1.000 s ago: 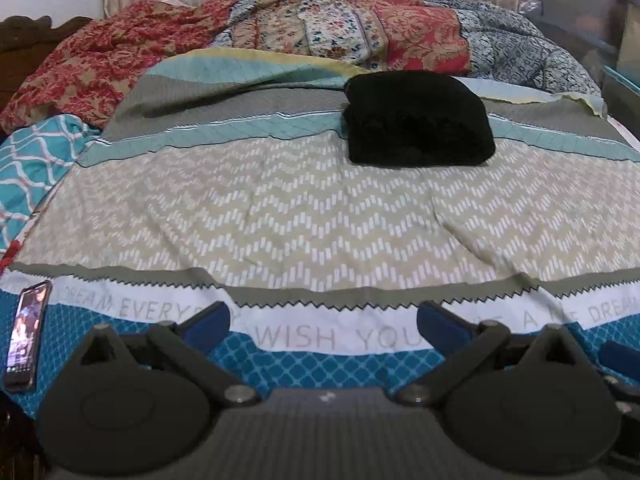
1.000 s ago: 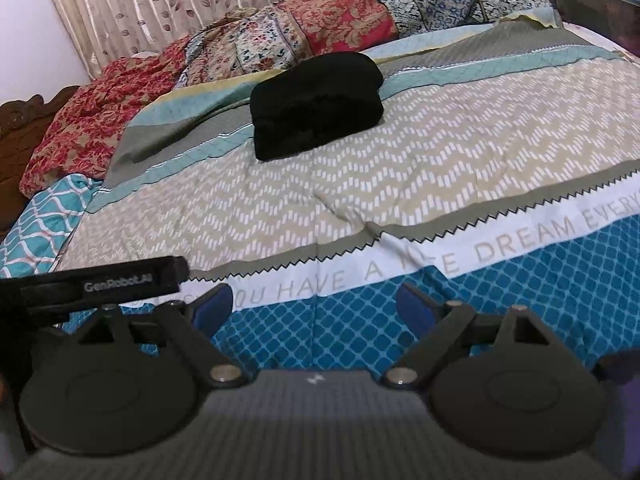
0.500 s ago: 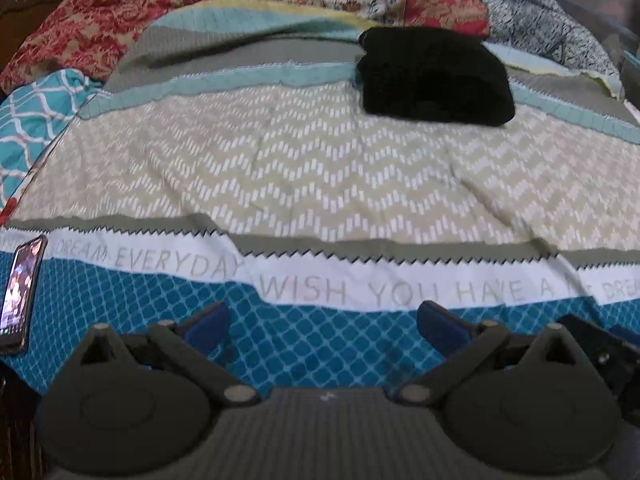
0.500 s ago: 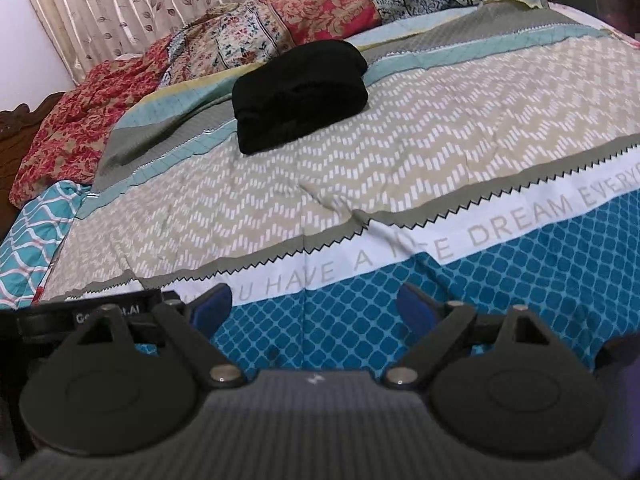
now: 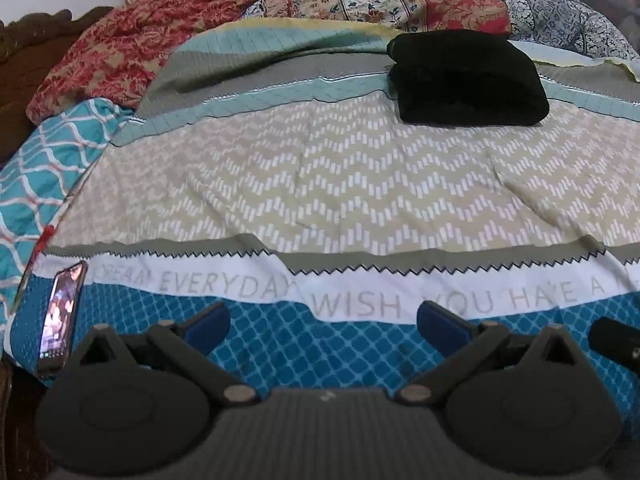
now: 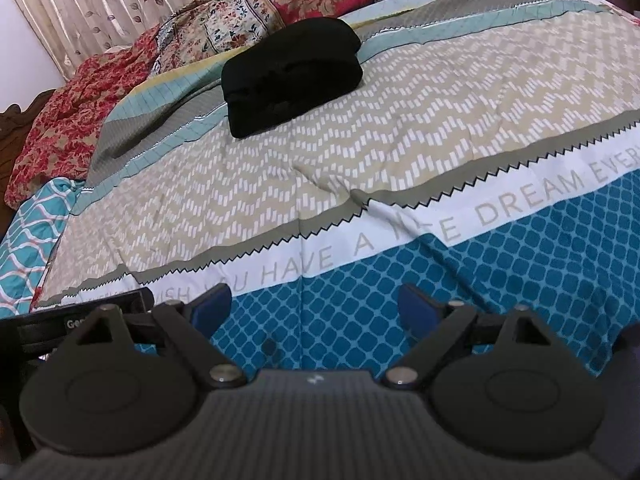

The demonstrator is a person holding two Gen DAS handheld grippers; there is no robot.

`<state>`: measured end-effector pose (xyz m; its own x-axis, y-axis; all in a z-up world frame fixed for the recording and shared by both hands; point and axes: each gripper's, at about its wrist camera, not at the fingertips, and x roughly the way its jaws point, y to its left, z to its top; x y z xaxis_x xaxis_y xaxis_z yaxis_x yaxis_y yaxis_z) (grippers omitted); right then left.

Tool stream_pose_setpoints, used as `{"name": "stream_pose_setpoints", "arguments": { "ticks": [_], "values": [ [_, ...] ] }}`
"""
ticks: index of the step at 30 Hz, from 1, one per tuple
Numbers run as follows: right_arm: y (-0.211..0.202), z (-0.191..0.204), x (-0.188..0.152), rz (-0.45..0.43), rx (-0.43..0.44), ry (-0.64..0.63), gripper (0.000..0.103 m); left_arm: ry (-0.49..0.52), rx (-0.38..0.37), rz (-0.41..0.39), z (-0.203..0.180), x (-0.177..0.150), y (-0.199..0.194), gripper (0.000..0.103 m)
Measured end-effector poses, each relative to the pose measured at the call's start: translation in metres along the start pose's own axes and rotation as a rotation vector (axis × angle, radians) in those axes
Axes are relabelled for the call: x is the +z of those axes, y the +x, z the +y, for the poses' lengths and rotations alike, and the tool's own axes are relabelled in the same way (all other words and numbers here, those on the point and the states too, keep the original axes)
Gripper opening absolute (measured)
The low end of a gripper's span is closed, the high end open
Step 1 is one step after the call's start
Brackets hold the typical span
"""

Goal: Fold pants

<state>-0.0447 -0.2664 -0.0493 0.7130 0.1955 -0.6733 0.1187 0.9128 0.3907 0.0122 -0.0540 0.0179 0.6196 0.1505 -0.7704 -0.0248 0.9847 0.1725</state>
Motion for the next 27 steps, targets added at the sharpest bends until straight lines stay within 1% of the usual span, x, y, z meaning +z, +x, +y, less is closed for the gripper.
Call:
{"name": "stream_pose_setpoints", "arguments": {
  "ticks": [3,10,18,27],
  "values": [
    [0.0010,-0.0001,-0.0008,0.004,-0.005,0.004,0.092,0.005,0.013,-0.003,0.0006,0.0004,0.0006,0.103],
    [0.0019,-0.0017,-0.0003,0.010,-0.011,0.021,0.092,0.012,0.018,0.003,0.0037,0.0000,0.0041,0.103],
    [0.0020,0.0018,-0.0018,0.012,-0.013,0.026,0.092,-0.003,-0.033,0.060,0.0060,-0.0035,0.0097,0.103],
    [0.0004,0.0038,-0.0016,0.005,-0.011,0.028,0.092,-0.003,-0.056,0.070,0.0028,-0.0057,0.0054,0.103]
  ]
}}
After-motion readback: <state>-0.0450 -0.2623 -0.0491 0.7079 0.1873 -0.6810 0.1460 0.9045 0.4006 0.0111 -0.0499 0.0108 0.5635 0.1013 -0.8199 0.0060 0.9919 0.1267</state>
